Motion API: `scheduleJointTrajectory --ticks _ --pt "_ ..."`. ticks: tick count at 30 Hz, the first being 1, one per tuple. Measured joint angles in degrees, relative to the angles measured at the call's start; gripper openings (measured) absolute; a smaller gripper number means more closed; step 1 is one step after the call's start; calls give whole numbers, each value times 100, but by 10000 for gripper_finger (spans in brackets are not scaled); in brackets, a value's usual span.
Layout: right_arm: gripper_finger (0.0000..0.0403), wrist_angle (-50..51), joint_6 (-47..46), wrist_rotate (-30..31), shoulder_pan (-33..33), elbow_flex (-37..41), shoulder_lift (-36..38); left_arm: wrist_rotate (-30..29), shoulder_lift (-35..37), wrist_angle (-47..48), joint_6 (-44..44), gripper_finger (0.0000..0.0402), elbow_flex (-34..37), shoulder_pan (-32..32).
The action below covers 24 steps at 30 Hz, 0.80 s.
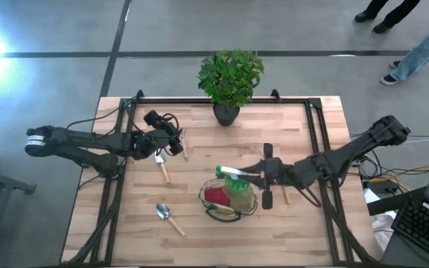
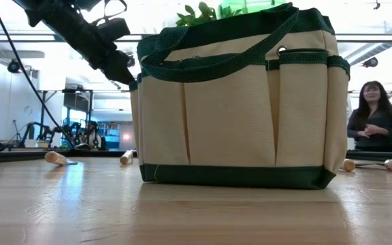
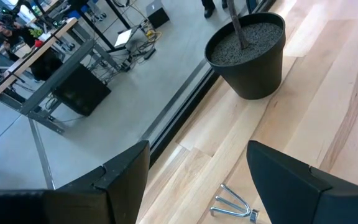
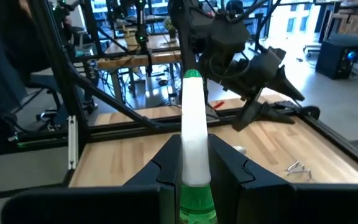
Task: Pick & Place Garden tools in Gardening bag
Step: Put the green spray bottle into the green gardening bag
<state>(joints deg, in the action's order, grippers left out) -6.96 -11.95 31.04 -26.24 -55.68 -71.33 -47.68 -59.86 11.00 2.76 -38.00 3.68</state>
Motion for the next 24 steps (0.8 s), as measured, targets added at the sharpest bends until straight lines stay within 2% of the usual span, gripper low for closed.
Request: scheduleJointTrajectory --ticks 11,19,24 --pt "42 -755 -143 38 -175 391 0 0 0 0 0 271 -2 0" --pt "42 -1992 -118 67 -234 1085 0 -1 0 -47 -8 271 -7 0" --pt "42 -2348 -143 368 -299 1426 0 0 0 -48 -5 271 -7 0"
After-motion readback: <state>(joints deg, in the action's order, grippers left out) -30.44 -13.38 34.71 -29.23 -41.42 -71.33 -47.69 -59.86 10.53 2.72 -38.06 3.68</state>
